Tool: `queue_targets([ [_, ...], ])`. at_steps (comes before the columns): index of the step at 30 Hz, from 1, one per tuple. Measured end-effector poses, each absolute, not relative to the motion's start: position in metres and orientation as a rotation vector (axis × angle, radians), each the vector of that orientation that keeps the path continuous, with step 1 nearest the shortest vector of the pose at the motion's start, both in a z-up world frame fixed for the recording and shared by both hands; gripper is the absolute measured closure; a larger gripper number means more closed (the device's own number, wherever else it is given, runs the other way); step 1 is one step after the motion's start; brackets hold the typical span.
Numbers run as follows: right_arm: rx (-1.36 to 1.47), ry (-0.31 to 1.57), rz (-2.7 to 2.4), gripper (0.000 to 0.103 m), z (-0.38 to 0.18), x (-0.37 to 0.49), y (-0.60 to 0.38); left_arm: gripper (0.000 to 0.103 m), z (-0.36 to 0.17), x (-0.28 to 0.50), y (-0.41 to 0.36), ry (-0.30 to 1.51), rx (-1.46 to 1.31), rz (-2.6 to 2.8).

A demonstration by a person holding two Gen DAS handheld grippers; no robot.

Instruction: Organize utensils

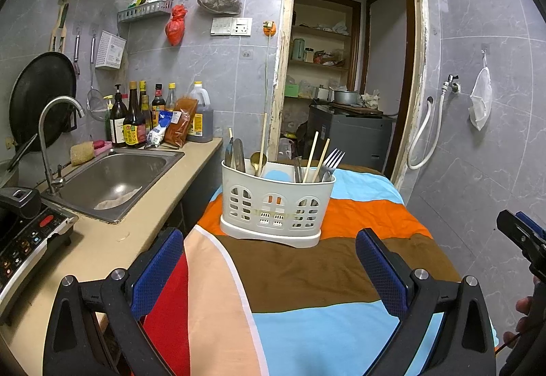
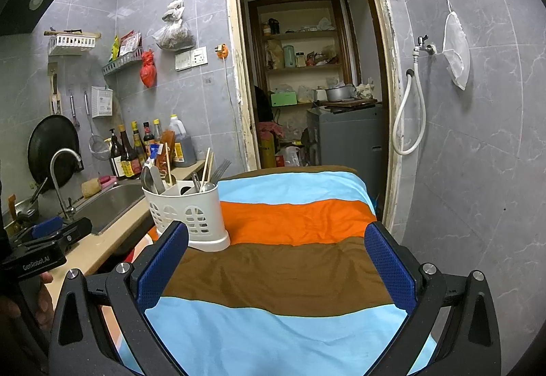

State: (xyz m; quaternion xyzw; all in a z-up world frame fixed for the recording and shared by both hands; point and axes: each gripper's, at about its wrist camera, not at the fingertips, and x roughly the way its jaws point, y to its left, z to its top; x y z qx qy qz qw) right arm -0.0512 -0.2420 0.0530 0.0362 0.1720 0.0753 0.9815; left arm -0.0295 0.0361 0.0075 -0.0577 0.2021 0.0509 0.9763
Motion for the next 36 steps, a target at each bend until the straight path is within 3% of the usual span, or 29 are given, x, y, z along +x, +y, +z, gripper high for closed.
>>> queue_targets([
  [36, 0.077, 0.352, 0.148, 0.001, 0.0488, -0.0503, -0.2365, 0.001, 0.0103, -0.0240, 0.0404, 0.412, -0.107, 0.096],
])
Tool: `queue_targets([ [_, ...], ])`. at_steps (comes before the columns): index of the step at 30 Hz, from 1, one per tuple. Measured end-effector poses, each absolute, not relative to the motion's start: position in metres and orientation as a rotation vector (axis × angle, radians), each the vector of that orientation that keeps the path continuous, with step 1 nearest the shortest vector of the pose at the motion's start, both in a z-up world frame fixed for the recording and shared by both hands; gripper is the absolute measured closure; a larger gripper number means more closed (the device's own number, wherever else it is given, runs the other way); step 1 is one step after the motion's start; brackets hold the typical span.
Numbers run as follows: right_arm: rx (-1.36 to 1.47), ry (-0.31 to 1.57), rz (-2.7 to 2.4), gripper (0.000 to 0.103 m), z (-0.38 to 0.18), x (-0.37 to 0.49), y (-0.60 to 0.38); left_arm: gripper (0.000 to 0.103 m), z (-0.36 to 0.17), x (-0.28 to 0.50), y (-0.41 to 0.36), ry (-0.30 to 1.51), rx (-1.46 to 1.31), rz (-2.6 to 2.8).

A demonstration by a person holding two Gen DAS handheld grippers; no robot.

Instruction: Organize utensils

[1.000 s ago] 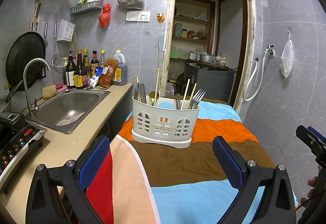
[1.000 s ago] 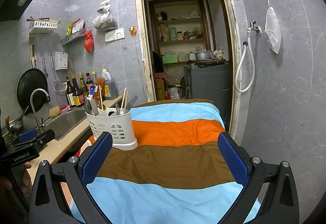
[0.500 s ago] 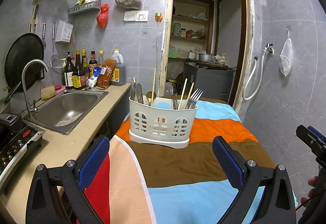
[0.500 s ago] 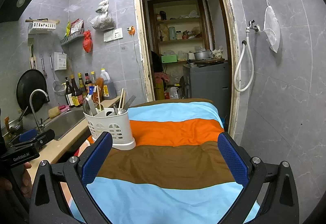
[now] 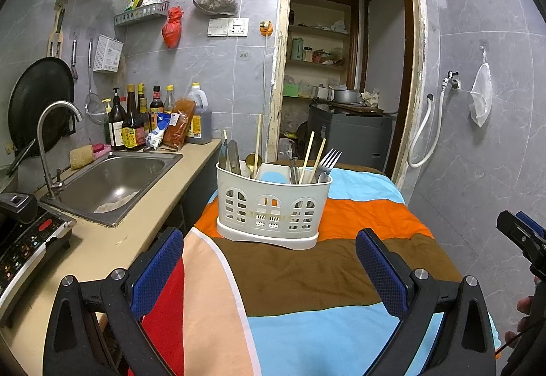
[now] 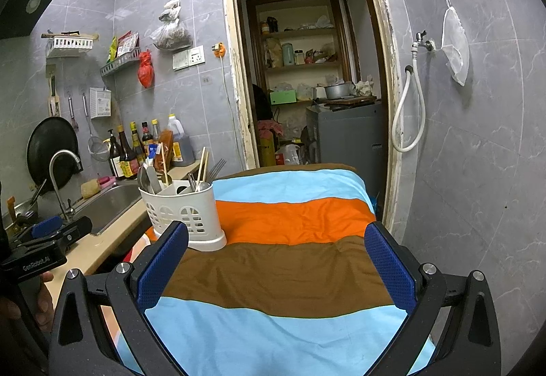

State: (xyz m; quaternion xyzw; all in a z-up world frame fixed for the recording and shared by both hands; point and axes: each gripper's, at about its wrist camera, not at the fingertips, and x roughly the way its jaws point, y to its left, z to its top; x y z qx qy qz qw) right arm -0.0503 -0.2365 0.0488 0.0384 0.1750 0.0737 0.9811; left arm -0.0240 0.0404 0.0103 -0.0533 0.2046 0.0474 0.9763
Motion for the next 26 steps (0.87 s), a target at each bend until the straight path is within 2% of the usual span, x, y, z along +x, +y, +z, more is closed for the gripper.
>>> queue_targets([
  [26, 0.075, 0.370, 0.145, 0.001, 0.037, -0.051, -0.235, 0.001, 0.001, -0.016, 0.044, 0.432, -0.094, 0.088],
])
